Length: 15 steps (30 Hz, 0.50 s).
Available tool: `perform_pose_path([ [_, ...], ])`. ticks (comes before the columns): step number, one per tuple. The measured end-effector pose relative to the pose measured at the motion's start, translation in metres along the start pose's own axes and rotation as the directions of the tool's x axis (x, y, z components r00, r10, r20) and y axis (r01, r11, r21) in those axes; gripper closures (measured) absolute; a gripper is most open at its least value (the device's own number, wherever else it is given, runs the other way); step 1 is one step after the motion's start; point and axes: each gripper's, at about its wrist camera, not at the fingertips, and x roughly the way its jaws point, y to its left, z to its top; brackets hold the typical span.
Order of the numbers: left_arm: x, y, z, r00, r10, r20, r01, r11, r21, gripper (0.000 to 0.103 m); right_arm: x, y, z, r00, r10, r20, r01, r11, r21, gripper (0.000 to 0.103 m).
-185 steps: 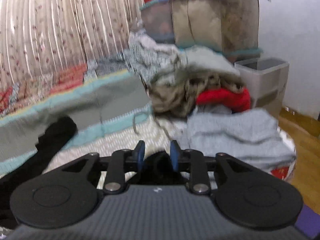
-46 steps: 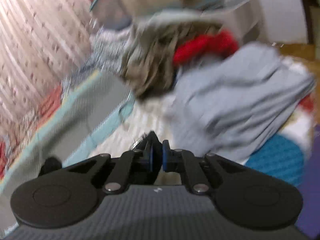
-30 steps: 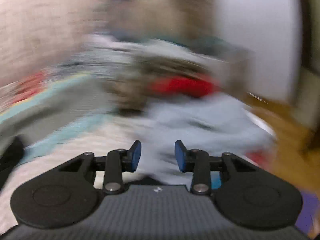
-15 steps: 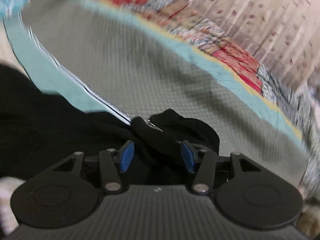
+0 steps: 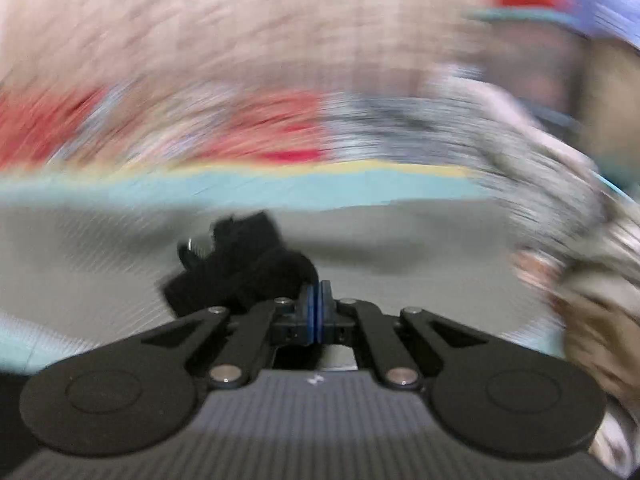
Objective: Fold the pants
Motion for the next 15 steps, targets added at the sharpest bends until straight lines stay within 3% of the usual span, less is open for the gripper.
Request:
perform_pose_path([
  [2, 0.004, 0.006, 0.004, 1.0, -0.015, -0.015, 0.015, 1.0, -0.027, 0.093, -0.016, -0.065, -0.006, 0.997, -0.074, -0.021, 0.076, 0.987, 0.145, 0.099],
  [5, 0.014, -0.002, 0.002, 0.999, -0.032, -0.039, 0.031, 0.999, -0.014, 0.093, -0.025, -0.125, -0.03, 0.977, -0.175, -0.119, 0.201, 0.946, 0.253, 0.094],
  [7, 0.017, -0.01, 0.001, 1.0, -0.006, -0.03, 0.006, 1.0, 0.018, 0.093, -0.02, -0.153, -0.051, 0.939, -0.236, -0.25, 0.307, 0.903, 0.301, 0.083],
  [8, 0.016, -0.011, 0.001, 1.0, -0.015, -0.024, 0.016, 1.0, 0.009, 0.093, -0.022, -0.167, -0.063, 0.921, -0.257, -0.293, 0.352, 0.87, 0.346, 0.083],
  [10, 0.007, -0.004, 0.002, 0.999, -0.043, -0.006, 0.043, 0.999, -0.029, 0.093, -0.037, -0.183, -0.079, 0.926, -0.251, -0.282, 0.354, 0.836, 0.419, 0.083],
  [14, -0.012, 0.008, 0.004, 0.998, -0.058, 0.036, 0.059, 0.997, -0.039, 0.093, -0.054, -0.176, -0.095, 0.951, -0.161, -0.264, 0.265, 0.864, 0.429, 0.078],
  [15, -0.018, 0.01, 0.004, 0.997, -0.064, 0.045, 0.066, 0.997, -0.046, 0.093, -0.048, -0.169, -0.095, 0.955, -0.124, -0.269, 0.237, 0.864, 0.445, 0.071],
])
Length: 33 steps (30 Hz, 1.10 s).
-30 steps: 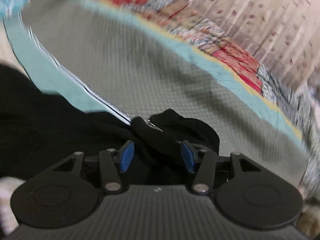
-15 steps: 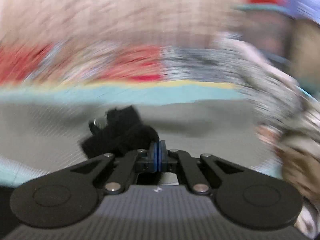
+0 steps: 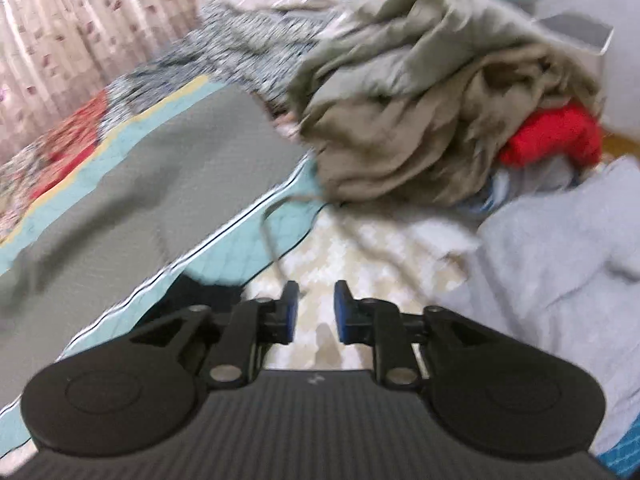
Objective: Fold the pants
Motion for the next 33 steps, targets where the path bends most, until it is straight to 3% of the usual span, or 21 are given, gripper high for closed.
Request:
perform_pose_path([
  [4, -0.025, 0.003, 0.0, 0.999, -0.02, 0.044, 0.021, 1.0, -0.017, 0.093, 0.008, 0.013, -0.018, 0.994, 0.096, -0.058, -0.093, 0.995, 0.043, 0.055],
  [8, -0.047, 0.01, -0.004, 0.997, -0.032, 0.072, 0.036, 0.998, -0.055, 0.093, 0.026, 0.028, -0.025, 0.996, 0.028, -0.082, -0.025, 0.999, 0.044, 0.052],
  [11, -0.062, 0.012, -0.007, 0.995, -0.038, 0.09, 0.044, 0.997, -0.066, 0.093, 0.043, 0.021, -0.028, 0.993, 0.036, -0.109, -0.017, 0.985, 0.171, 0.05],
  [12, -0.066, 0.012, -0.009, 0.995, -0.037, 0.096, 0.044, 0.997, -0.064, 0.093, 0.043, 0.022, -0.028, 0.994, 0.041, -0.097, -0.024, 0.984, 0.176, 0.054],
  [13, -0.071, 0.012, -0.01, 0.994, -0.035, 0.102, 0.042, 0.997, -0.062, 0.093, 0.045, 0.027, -0.027, 0.994, 0.052, -0.096, -0.036, 0.987, 0.154, 0.081],
  [14, -0.075, 0.012, -0.011, 0.993, -0.035, 0.109, 0.042, 0.997, -0.061, 0.093, 0.047, 0.031, -0.026, 0.99, 0.079, -0.117, -0.063, 0.989, 0.135, 0.092],
  [17, -0.088, 0.013, -0.008, 0.99, -0.042, 0.133, 0.051, 0.997, -0.065, 0.093, 0.04, 0.036, -0.022, 0.986, 0.106, -0.129, -0.088, 0.987, 0.137, 0.093],
  [22, -0.086, 0.007, 0.018, 0.988, -0.051, 0.146, 0.062, 0.996, -0.069, 0.093, -0.007, 0.03, 0.024, 0.979, 0.201, 0.022, -0.2, 0.941, 0.272, 0.096],
  [25, -0.084, 0.0, 0.036, 0.984, -0.05, 0.173, 0.066, 0.994, -0.091, 0.093, -0.028, 0.049, 0.062, 0.976, 0.203, 0.08, -0.217, 0.942, 0.255, 0.096],
  [27, -0.092, 0.002, 0.039, 0.978, -0.083, 0.193, 0.108, 0.987, -0.123, 0.093, -0.047, 0.057, 0.083, 0.965, 0.23, 0.126, -0.256, 0.934, 0.251, 0.096],
  [30, -0.114, 0.006, 0.028, 0.967, -0.128, 0.222, 0.15, 0.985, -0.088, 0.093, -0.083, 0.055, 0.096, 0.946, 0.264, 0.188, -0.3, 0.934, 0.197, 0.096],
  [33, -0.142, 0.02, -0.002, 0.959, -0.165, 0.232, 0.181, 0.982, -0.05, 0.093, -0.105, 0.026, 0.083, 0.941, 0.279, 0.189, -0.314, 0.929, 0.194, 0.095],
])
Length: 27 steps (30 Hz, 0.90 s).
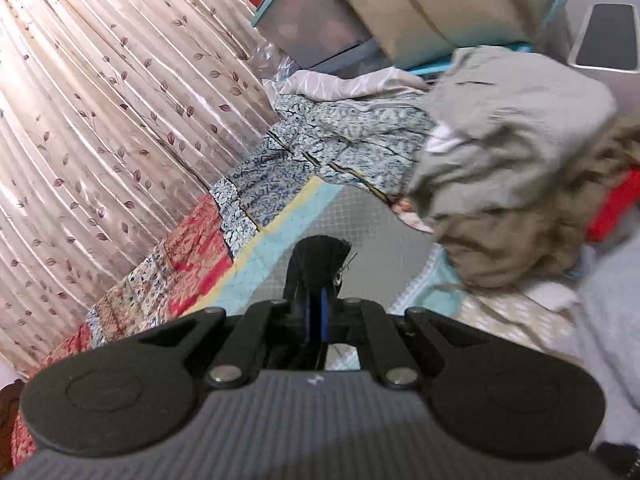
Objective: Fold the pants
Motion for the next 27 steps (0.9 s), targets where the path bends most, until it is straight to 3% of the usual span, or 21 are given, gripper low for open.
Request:
perform_pose_path([
  [5, -0.069, 0.028, -0.065, 0.998, -0.04, -0.043, 0.042, 0.998, 0.052, 0.093, -0.081, -0.069, -0.047, 0.998, -0.056, -0.029, 0.056, 0.998, -0.005, 0.095],
  [7, -0.089, 0.034, -0.097, 0.994, -0.036, -0.108, 0.045, 0.995, 0.085, 0.093, -0.103, -0.102, -0.073, 0.993, -0.109, -0.046, 0.11, 0.994, 0.01, 0.095],
  [9, -0.1, 0.041, -0.127, 0.982, -0.031, -0.189, 0.05, 0.994, 0.098, 0.093, -0.115, -0.142, -0.104, 0.968, -0.232, -0.1, 0.234, 0.972, 0.015, 0.095],
  [11, -0.108, 0.048, -0.157, 0.967, -0.002, -0.255, 0.031, 0.994, 0.107, 0.092, -0.116, -0.184, -0.133, 0.928, -0.328, -0.179, 0.346, 0.934, 0.084, 0.095],
  [12, -0.11, 0.052, -0.168, 0.96, 0.014, -0.279, 0.016, 0.994, 0.107, 0.092, -0.117, -0.201, -0.145, 0.926, -0.325, -0.194, 0.354, 0.925, 0.138, 0.096],
  [13, -0.111, 0.056, -0.175, 0.955, 0.027, -0.297, 0.007, 0.994, 0.11, 0.09, -0.119, -0.209, -0.153, 0.937, -0.301, -0.179, 0.332, 0.926, 0.181, 0.097],
  [14, -0.111, 0.059, -0.179, 0.95, 0.039, -0.311, -0.005, 0.994, 0.111, 0.088, -0.121, -0.209, -0.155, 0.942, -0.293, -0.163, 0.322, 0.926, 0.197, 0.096],
  [17, -0.116, 0.067, -0.179, 0.946, 0.031, -0.322, -0.007, 0.997, 0.074, 0.08, -0.119, -0.186, -0.148, 0.925, -0.348, -0.15, 0.364, 0.926, 0.096, 0.083],
  [19, -0.125, 0.072, -0.175, 0.949, 0.008, -0.314, 0.007, 0.999, 0.047, 0.074, -0.125, -0.174, -0.142, 0.916, -0.384, -0.116, 0.391, 0.919, 0.046, 0.051],
  [20, -0.131, 0.075, -0.174, 0.952, 0.007, -0.307, 0.006, 0.999, 0.04, 0.061, -0.132, -0.17, -0.141, 0.912, -0.403, -0.07, 0.406, 0.913, 0.029, 0.052],
  [22, -0.143, 0.084, -0.168, 0.961, 0.018, -0.277, -0.014, 1.0, 0.017, 0.047, -0.146, -0.163, -0.14, 0.897, -0.441, 0.016, 0.441, 0.897, -0.021, 0.051],
  [24, -0.153, 0.099, -0.161, 0.965, -0.026, -0.261, 0.011, 0.998, -0.059, 0.047, -0.156, -0.153, -0.141, 0.887, -0.456, 0.073, 0.46, 0.886, -0.059, 0.051],
  [27, -0.155, 0.125, -0.148, 0.968, -0.088, -0.235, 0.035, 0.975, -0.22, 0.043, -0.169, -0.138, -0.149, 0.933, -0.349, 0.088, 0.359, 0.923, -0.142, 0.051],
])
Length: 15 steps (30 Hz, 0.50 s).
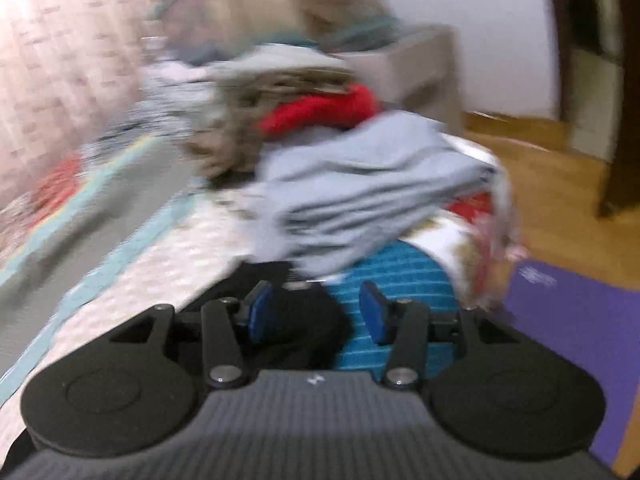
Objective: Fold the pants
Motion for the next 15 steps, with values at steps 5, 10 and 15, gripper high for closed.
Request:
perform_pose_path([
  [5, 0.037, 0.012, 0.02, 0.987, -0.127, -0.099, 0.109, 0.98, -0.168, 0.037, -0.011, 0.094, -0.03, 0.895, 0.397, -0.205, -0.436, 0.874, -0.212, 0.051],
  [10, 0.088, 0.019, 0.02, 0.971, -0.131, -0.199, 0.087, 0.972, -0.218, 0.044, -0.043, 0.235, -0.102, 0.592, 0.611, -0.526, -0.805, 0.468, -0.364, 0.05],
  [15, 0.093, 0.017, 0.025, 0.971, -0.187, -0.152, 0.154, 0.966, -0.208, 0.073, -0.086, 0.362, -0.195, 0.371, 0.566, -0.736, -0.913, 0.077, -0.4, 0.034],
])
